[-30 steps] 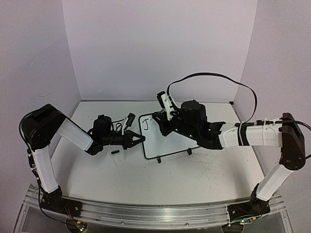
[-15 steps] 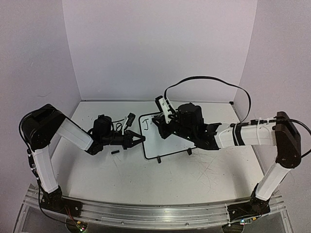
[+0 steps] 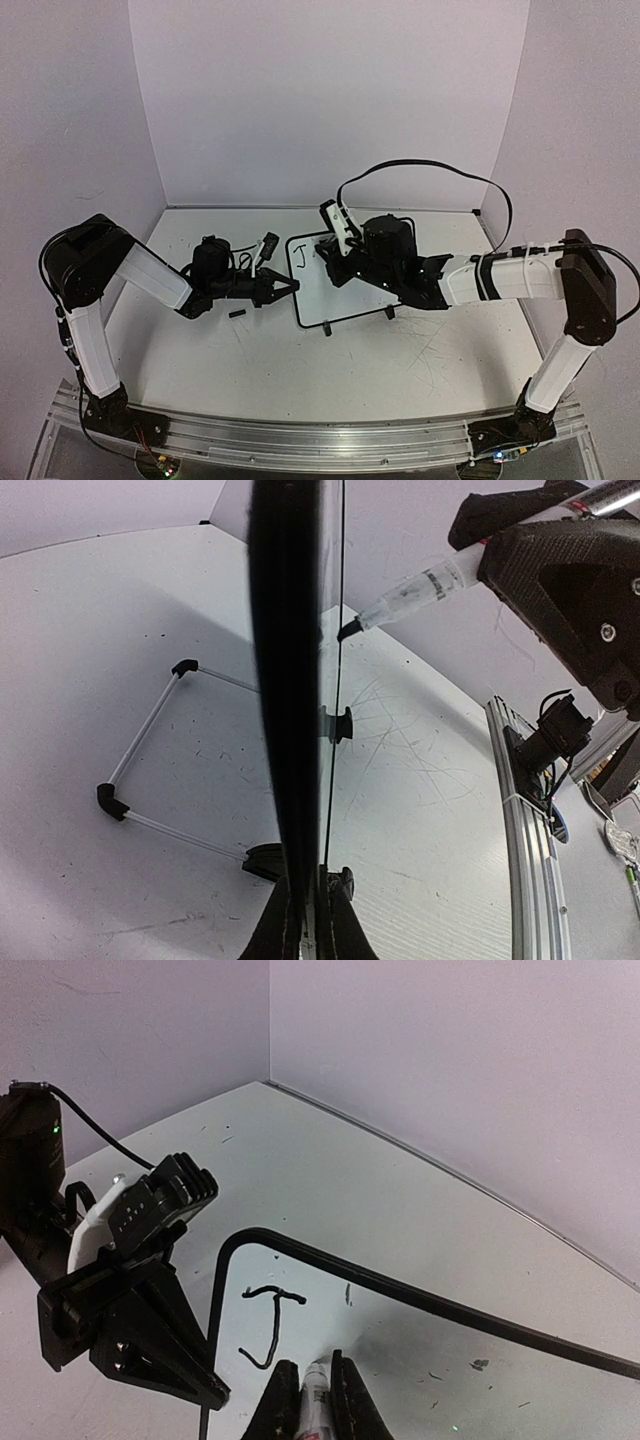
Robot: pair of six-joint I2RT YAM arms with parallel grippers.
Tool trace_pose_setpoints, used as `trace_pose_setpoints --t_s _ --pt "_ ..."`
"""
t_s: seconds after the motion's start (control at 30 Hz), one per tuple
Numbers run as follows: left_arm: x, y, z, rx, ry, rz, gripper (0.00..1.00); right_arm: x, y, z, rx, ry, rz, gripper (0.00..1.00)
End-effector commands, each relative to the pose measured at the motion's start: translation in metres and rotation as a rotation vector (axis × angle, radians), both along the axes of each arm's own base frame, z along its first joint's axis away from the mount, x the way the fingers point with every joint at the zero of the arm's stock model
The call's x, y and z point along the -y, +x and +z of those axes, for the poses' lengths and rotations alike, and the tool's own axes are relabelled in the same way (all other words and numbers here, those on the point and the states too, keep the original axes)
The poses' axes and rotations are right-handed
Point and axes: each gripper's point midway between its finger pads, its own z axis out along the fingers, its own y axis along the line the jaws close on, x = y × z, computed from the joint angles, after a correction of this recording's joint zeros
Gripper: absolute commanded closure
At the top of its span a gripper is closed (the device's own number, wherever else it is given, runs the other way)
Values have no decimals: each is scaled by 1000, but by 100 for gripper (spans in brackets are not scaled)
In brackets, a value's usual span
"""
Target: Write a sentence on the whiteboard
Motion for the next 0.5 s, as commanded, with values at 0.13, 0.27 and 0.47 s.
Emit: trace_pose_setpoints --t_s 0.13,0.27,0.47 --pt "1 4 3 42 31 9 100 -8 8 18 49 32 -15 100" --pt "1 4 3 41 32 9 100 -11 9 16 48 30 -8 100" --pt "1 4 3 43 34 9 100 -15 9 11 34 33 8 100"
